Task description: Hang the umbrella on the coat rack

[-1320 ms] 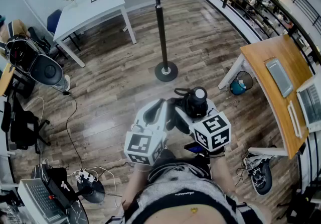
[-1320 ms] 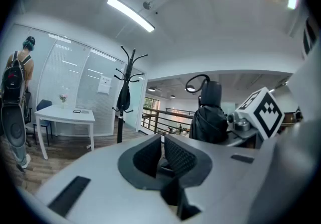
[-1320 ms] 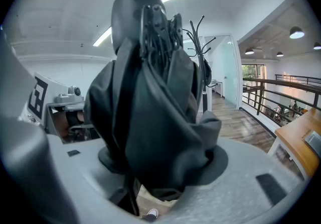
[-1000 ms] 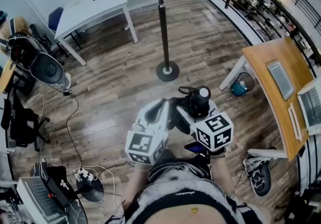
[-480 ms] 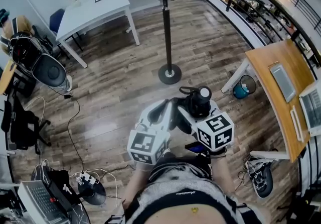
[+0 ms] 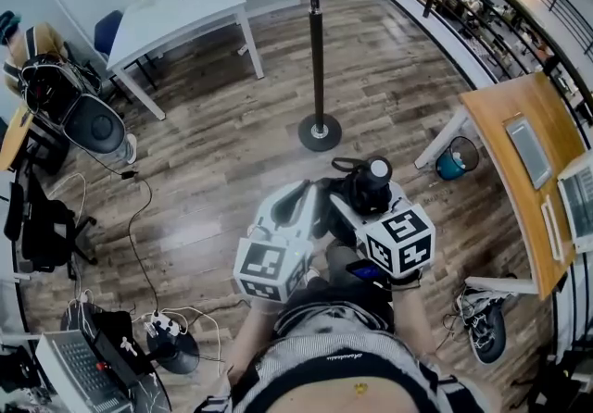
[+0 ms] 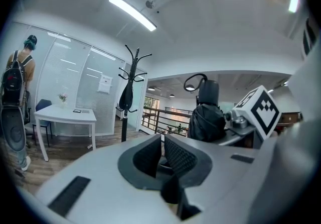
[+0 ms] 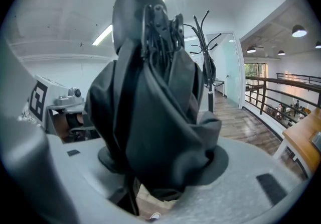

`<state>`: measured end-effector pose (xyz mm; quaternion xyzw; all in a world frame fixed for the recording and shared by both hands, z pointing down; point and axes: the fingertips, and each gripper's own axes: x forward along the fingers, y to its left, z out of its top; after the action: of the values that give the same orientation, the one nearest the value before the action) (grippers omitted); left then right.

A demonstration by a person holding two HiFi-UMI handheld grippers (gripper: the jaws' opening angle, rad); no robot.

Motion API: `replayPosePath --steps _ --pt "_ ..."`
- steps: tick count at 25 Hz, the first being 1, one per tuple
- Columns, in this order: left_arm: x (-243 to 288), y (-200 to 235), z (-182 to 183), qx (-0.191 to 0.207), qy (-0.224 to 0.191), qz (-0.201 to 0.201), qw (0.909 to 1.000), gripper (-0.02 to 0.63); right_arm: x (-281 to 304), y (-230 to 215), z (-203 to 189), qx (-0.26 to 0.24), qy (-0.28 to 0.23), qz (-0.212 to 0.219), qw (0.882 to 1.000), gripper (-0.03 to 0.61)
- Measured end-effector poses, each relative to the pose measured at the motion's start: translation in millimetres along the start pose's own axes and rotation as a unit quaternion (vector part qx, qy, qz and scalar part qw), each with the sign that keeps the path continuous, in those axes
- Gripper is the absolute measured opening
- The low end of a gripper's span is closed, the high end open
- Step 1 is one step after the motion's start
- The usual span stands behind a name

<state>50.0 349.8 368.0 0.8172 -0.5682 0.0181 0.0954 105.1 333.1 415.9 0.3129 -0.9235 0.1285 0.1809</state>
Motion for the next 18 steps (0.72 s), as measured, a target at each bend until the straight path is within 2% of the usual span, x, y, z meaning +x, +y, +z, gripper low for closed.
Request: replayPosePath --steps 9,18 --pt "7 20 -3 -0.013 0.002 0.010 0.9999 0.020 27 3 8 -0.009 0.009 0.026 1.000 0.264" --pt "43 58 10 -0.013 0.000 0.029 0.9995 0.020 71 -23 29 -0.009 0.011 0.035 0.999 0.264"
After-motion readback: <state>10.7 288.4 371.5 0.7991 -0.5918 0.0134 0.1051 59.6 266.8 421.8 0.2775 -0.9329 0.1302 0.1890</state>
